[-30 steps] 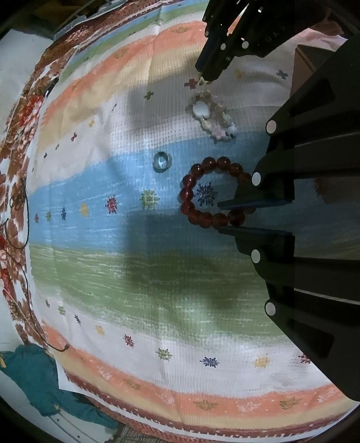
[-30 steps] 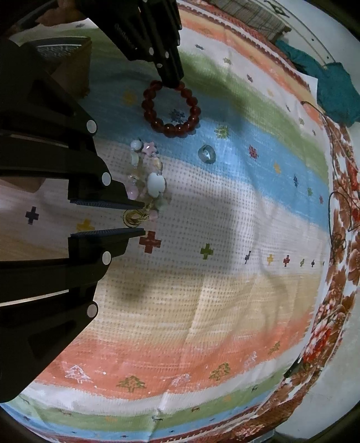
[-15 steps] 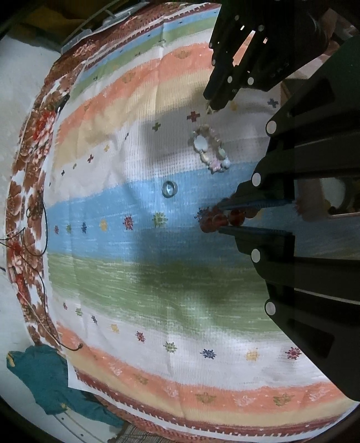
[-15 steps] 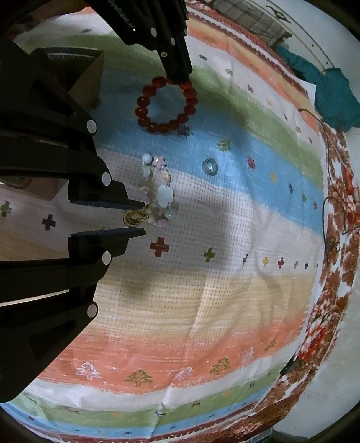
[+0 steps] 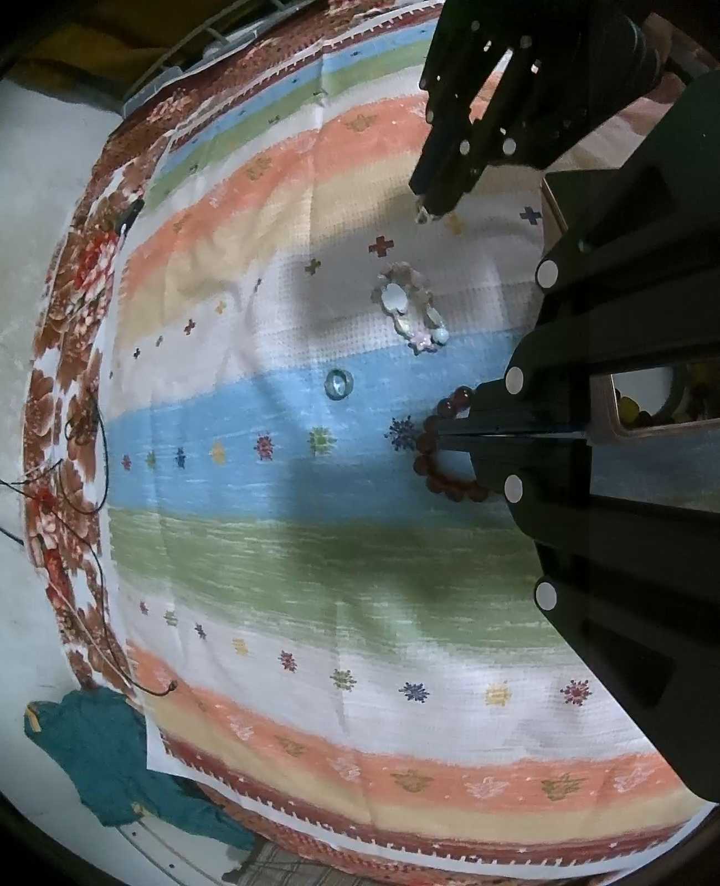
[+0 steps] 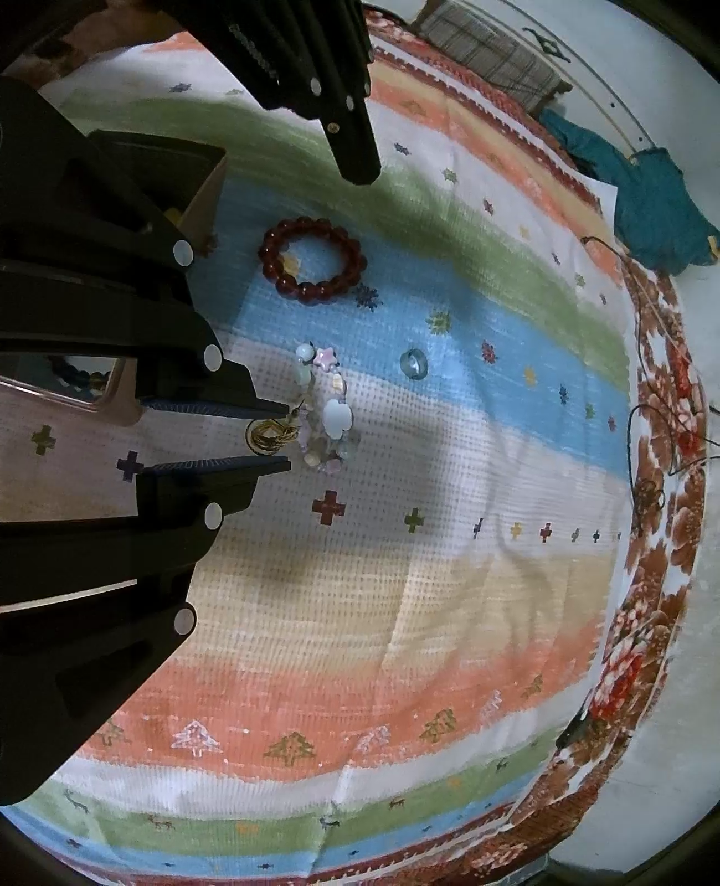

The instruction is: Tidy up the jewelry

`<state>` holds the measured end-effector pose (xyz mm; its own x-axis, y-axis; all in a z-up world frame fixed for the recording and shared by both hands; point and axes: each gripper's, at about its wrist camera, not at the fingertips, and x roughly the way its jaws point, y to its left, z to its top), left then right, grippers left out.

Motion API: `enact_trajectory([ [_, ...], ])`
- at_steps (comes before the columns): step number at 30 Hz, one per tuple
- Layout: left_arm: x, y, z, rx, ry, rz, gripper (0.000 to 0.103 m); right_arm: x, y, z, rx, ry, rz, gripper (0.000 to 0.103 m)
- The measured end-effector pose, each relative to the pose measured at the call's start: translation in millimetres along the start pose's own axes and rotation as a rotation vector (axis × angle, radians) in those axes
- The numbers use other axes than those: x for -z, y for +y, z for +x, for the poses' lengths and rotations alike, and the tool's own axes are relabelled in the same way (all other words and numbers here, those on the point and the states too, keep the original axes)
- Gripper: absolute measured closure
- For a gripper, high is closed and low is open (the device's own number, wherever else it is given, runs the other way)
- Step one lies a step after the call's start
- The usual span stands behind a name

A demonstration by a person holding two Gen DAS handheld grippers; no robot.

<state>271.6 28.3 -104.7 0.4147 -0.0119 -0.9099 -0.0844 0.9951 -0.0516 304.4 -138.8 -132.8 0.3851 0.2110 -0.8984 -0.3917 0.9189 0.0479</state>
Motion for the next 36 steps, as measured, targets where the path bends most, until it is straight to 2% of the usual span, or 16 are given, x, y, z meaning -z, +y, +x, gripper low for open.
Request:
enact_trajectory([
  [6, 3.4, 11.9, 15.3, 0.004, 0.058, -0.046, 0.100, 0.7, -0.7, 2.3, 0.003, 0.010, -0.004, 0.089],
  [8, 3.7, 16.7, 20.8, 0.011, 0.079, -0.065, 0.090, 0.7, -1.3, 3.8, 0.005, 0.013, -0.008, 0.089],
  [9, 4.1, 18.6, 23.5, 0.008, 0.087, -0.071, 0.081, 0.7, -1.9, 4.2, 0.006, 0.014, -0.008, 0.089],
  [10, 4.8, 18.7, 25.4, 0.004, 0.092, -0.070, 0.076, 0.8, -2.2, 5.4, 0.008, 0.015, -0.009, 0.089],
  [13, 6.9, 22.9, 34.8, -0.010, 0.118, -0.075, 0.072, 0.7, -3.3, 8.6, 0.011, 0.021, -0.010, 0.089],
  [25, 10.5, 35.9, 65.3, -0.026, 0.191, -0.098, 0.072, 1.3, -3.2, 20.7, 0.024, 0.045, -0.038, 0.089],
  [33, 7.4, 30.0, 79.0, -0.052, 0.215, -0.062, 0.071, 2.3, -2.3, 24.6, 0.024, 0.054, -0.052, 0.089],
  [35, 7.1, 26.4, 81.1, -0.078, 0.211, -0.048, 0.085, 2.5, -2.6, 24.6, 0.023, 0.054, -0.052, 0.089],
  [36, 6.9, 25.8, 81.3, -0.076, 0.210, -0.045, 0.087, 2.7, -2.9, 24.4, 0.023, 0.053, -0.051, 0.089],
])
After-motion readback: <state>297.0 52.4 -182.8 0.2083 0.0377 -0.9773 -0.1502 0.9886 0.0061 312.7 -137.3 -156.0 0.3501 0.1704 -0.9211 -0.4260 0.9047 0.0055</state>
